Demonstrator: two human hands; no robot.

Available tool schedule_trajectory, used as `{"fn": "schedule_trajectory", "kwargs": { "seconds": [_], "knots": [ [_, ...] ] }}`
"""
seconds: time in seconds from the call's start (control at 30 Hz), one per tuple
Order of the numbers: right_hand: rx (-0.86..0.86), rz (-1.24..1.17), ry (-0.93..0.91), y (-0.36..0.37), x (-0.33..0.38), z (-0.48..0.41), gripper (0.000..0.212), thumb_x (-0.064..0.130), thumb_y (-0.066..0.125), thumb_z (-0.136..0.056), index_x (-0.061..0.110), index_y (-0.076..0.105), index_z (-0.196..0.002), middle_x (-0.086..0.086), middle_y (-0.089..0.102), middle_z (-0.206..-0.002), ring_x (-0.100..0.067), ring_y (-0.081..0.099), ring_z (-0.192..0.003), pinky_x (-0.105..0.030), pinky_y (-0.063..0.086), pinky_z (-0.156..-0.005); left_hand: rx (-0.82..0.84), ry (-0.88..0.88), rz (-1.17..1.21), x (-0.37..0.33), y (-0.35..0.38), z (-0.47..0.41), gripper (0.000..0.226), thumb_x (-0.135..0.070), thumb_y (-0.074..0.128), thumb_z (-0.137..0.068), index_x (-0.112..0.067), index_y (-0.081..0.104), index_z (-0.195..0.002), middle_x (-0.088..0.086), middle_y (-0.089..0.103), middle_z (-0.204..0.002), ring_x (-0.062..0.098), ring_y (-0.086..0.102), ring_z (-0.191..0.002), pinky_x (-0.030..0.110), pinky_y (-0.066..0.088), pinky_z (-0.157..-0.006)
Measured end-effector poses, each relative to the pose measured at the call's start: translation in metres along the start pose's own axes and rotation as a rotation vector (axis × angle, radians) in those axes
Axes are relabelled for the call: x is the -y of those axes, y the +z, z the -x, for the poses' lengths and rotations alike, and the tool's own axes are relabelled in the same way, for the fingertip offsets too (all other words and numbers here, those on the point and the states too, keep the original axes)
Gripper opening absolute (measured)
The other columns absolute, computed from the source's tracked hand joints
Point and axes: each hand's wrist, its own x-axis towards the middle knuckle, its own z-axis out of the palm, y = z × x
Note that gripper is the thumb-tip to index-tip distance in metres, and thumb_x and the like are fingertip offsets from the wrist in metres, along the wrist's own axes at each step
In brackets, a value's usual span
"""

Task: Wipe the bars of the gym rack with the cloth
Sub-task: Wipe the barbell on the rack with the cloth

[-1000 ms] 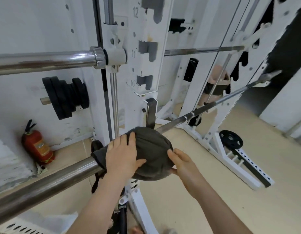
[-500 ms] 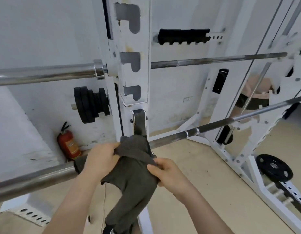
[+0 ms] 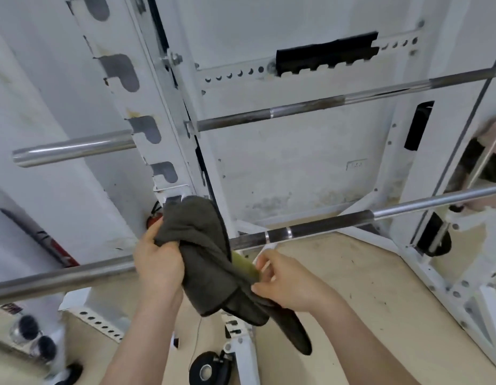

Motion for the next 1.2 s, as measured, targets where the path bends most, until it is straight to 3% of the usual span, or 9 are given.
{"fn": "schedule_trajectory", "kwargs": {
  "seconds": [0.13,0.27,0.37,0.43,0.57,0.67,0.9,1.07,1.2],
  "knots": [
    [-0.057,-0.351,0.045,0.006,-0.013,-0.012,0.015,0.010,0.056,-0.089,0.019,0.063,-0.079,0.003,0.064,-0.064,-0.008,0.054,-0.056,-0.019,0.041,-0.053,-0.147,0.194,-0.031,-0.027,0.024,-0.001,0.042,0.000,0.046,-0.093,-0.024,0.062,-0.124,-0.012,0.066,-0.104,-0.002,0.064,-0.090,0.009,0.049,-0.071],
    [-0.132,-0.517,0.028,0.023,-0.015,-0.026,0.016,0.016,0.068,-0.086,0.022,0.056,-0.092,0.005,0.063,-0.099,-0.010,0.060,-0.087,-0.026,0.052,-0.071,0.046,0.196,-0.190,-0.020,0.059,-0.001,0.052,0.005,0.050,-0.090,-0.024,0.052,-0.133,-0.005,0.060,-0.126,0.002,0.059,-0.111,0.023,0.048,-0.098],
    [-0.154,-0.584,0.007,0.029,-0.014,-0.044,0.043,0.020,0.073,-0.084,0.024,0.048,-0.118,0.008,0.057,-0.116,-0.009,0.057,-0.109,-0.030,0.048,-0.093,0.106,0.173,-0.247,-0.008,0.069,-0.004,0.052,0.007,0.047,-0.085,-0.028,0.059,-0.121,-0.014,0.065,-0.109,-0.009,0.060,-0.098,0.017,0.047,-0.095],
    [-0.179,-0.719,-0.030,0.028,-0.007,-0.056,0.043,0.017,0.072,-0.085,0.019,0.051,-0.122,0.004,0.063,-0.115,-0.011,0.060,-0.108,-0.033,0.050,-0.093,0.133,0.299,-0.518,-0.011,0.067,-0.007,0.043,-0.002,0.051,-0.082,-0.029,0.065,-0.113,-0.019,0.065,-0.091,-0.009,0.058,-0.082,0.011,0.045,-0.079],
    [-0.305,-0.835,0.040,0.004,0.003,-0.065,0.014,0.008,0.059,-0.092,0.017,0.070,-0.087,0.000,0.074,-0.086,-0.016,0.068,-0.087,-0.029,0.052,-0.076,0.330,0.447,-1.209,-0.024,0.065,-0.029,0.013,-0.039,0.055,-0.086,-0.031,0.064,-0.091,-0.004,0.069,-0.084,0.023,0.063,-0.086,0.032,0.047,-0.069],
    [-0.349,-1.005,0.208,-0.033,-0.012,-0.061,0.012,0.020,0.062,-0.085,0.012,0.072,-0.084,-0.005,0.074,-0.086,-0.020,0.069,-0.083,-0.035,0.054,-0.077,0.426,0.456,-1.346,-0.037,0.071,-0.052,0.033,-0.063,0.062,-0.074,-0.032,0.064,-0.084,-0.008,0.063,-0.079,0.018,0.060,-0.080,0.034,0.049,-0.069],
    [-0.116,-0.543,0.163,-0.072,0.004,-0.080,0.016,0.019,0.054,-0.095,0.026,0.068,-0.099,0.006,0.074,-0.090,-0.013,0.070,-0.084,-0.032,0.056,-0.080,0.574,0.936,-1.118,-0.040,0.110,-0.094,0.068,-0.008,0.066,-0.066,-0.032,0.050,-0.127,0.004,0.044,-0.118,0.025,0.036,-0.111,0.048,0.030,-0.096],
    [-0.117,0.102,0.048,-0.053,-0.002,-0.097,0.029,0.025,0.051,-0.092,0.021,0.051,-0.121,0.001,0.064,-0.109,-0.019,0.061,-0.097,-0.040,0.052,-0.086,0.746,0.662,-1.338,0.011,0.106,-0.086,0.087,-0.008,0.063,-0.071,-0.029,0.025,-0.146,0.002,0.022,-0.152,0.026,0.020,-0.136,0.047,0.030,-0.110],
    [-0.126,-0.028,0.132,-0.057,-0.019,-0.104,0.029,0.018,0.051,-0.094,0.023,0.057,-0.121,-0.001,0.066,-0.111,-0.018,0.062,-0.099,-0.037,0.052,-0.089,0.839,0.376,-1.153,0.050,0.100,-0.057,0.067,-0.023,0.059,-0.081,-0.032,0.032,-0.142,-0.008,0.035,-0.138,0.014,0.037,-0.128,0.030,0.042,-0.100]
  ]
}}
